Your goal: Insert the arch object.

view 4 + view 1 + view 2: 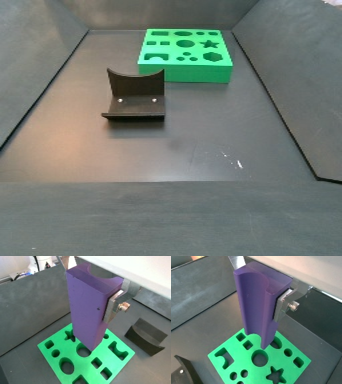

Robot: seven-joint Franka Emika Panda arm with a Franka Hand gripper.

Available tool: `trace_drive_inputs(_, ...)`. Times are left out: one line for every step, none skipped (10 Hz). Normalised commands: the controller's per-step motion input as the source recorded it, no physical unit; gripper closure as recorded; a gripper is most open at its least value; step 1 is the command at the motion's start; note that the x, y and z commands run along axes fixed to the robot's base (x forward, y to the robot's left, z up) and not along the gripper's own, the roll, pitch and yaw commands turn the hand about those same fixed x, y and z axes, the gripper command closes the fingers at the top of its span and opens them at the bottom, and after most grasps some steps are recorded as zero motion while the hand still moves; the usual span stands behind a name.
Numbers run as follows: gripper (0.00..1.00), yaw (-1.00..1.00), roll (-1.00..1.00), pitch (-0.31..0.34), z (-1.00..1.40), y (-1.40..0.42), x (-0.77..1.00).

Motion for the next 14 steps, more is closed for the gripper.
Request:
trace_drive_inputs(1.00, 0.00, -0.06, -0.001, -0.23, 0.18, 0.21)
trace_drive_inputs(1.00, 0.00, -0.18, -0.066, -0.71, 0.56, 0.33)
trace_drive_inputs(1.00, 0.00, 0.00, -0.017, -0.79, 0.66, 0.42)
trace_drive_inputs(1.00, -0.01, 0.01, 0.000, -0.77, 0.63, 0.39)
trace_drive_inputs(1.00, -0.09, 0.00, -0.020, -0.85, 0.56, 0.29)
trace_drive_inputs(1.00, -0.11, 0.00, -0.019, -0.76, 0.55, 0.15)
trace_drive_inputs(1.00, -0.13, 0.00, -0.009, -0.67, 0.51, 0.09)
trace_drive_inputs(1.00, -0.16, 0.00, 0.000, -0.51, 0.43, 0.10)
trace_drive_inputs(1.00, -0.15, -0.03, 0.000, -0.18, 0.15, 0.07)
trace_drive_inputs(1.00, -0.01, -0.01, 0.000, 0.00, 0.00, 0.03)
trace_drive_inputs(1.00, 0.00, 0.00, 0.000, 0.00, 0.00, 0.02)
trace_drive_inputs(1.00, 0.00, 0.01, 0.000, -0.12, 0.00, 0.18)
trace_drive_inputs(1.00, -0.08, 0.06, 0.000, -0.20, 0.01, 0.07)
trace_drive_inputs(1.00, -0.07, 0.04, 0.000, -0.16, 0.06, 0.02)
